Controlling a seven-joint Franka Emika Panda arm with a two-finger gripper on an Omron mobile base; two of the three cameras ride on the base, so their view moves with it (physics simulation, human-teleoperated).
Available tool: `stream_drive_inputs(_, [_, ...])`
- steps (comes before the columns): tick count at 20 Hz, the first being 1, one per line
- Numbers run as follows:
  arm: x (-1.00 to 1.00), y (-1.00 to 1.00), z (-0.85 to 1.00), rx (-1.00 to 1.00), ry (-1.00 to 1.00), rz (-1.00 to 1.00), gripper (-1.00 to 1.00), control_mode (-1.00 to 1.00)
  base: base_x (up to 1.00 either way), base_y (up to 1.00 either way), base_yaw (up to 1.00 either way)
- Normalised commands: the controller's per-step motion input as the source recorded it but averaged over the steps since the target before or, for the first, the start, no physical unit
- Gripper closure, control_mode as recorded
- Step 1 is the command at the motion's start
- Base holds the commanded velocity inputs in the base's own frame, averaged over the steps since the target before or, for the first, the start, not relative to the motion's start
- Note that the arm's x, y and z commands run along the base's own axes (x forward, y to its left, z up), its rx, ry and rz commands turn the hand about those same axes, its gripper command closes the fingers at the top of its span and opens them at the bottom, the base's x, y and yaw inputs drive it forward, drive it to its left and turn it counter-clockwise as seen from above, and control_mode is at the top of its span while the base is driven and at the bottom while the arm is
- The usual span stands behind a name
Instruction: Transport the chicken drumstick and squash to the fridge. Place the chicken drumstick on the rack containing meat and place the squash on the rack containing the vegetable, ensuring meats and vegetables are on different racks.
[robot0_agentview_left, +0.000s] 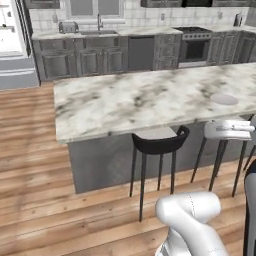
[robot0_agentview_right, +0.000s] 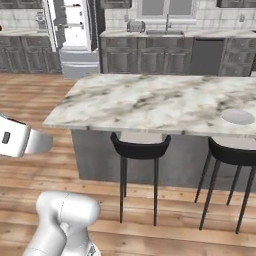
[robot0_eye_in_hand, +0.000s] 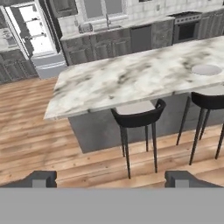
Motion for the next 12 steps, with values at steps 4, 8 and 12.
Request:
stream_drive_inputs(4, [0.0,0.0,0.0,0.0,0.0,0.0,-1.0,1.0,0.0,-1.0,0.17])
stream_drive_inputs(8, [0.0,0.0,0.0,0.0,0.0,0.0,-1.0,1.0,0.0,-1.0,0.3])
stream_drive_inputs(12, [0.0,0.0,0.0,0.0,0.0,0.0,-1.0,1.0,0.0,-1.0,0.39])
